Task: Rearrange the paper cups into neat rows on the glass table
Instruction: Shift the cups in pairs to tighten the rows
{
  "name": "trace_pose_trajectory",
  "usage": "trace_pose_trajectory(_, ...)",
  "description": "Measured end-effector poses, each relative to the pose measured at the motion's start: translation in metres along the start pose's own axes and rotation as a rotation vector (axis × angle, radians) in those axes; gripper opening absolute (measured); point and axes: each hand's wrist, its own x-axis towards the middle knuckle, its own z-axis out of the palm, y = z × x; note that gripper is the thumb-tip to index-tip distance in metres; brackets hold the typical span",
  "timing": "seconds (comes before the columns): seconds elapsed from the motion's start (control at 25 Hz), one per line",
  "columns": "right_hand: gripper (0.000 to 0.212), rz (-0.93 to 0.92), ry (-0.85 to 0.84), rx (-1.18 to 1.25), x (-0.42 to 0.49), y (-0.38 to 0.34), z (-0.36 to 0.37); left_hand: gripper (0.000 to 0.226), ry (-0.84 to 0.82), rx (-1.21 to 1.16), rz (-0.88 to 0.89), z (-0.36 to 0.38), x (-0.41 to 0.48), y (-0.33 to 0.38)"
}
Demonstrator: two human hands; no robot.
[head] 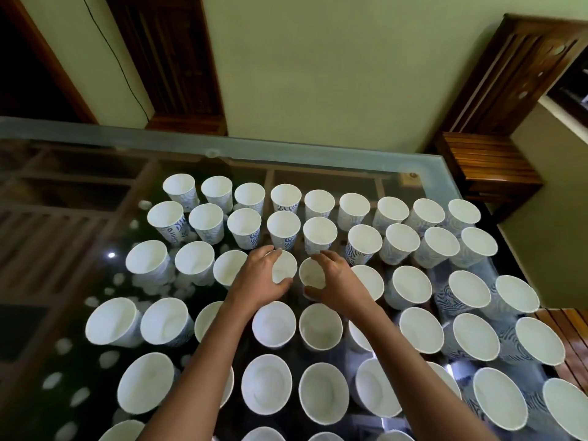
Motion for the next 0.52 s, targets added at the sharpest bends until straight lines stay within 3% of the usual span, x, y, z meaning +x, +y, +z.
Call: trace_pose_trajectory(0.52,0.069,0.029,0.049,-0.026,-0.006,-0.005,0.004,0.065,-0.025,-0.013,0.048,0.004,-0.014,-0.006)
